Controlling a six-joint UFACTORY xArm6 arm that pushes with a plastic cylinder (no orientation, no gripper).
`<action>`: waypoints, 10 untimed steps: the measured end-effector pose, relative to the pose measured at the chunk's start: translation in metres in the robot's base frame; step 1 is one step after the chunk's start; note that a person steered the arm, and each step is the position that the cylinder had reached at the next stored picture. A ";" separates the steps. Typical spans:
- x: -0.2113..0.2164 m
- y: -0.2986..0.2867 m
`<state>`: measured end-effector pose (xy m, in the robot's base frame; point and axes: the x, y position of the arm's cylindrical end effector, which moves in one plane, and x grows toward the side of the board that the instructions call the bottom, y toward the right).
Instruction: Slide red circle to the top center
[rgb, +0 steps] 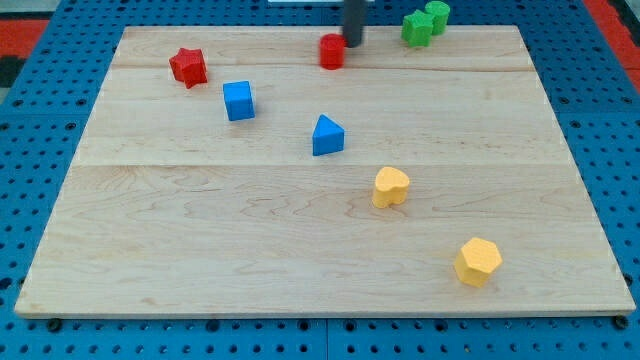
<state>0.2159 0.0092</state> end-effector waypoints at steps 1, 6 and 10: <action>0.004 -0.005; 0.020 -0.088; 0.049 -0.055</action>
<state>0.2649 -0.0458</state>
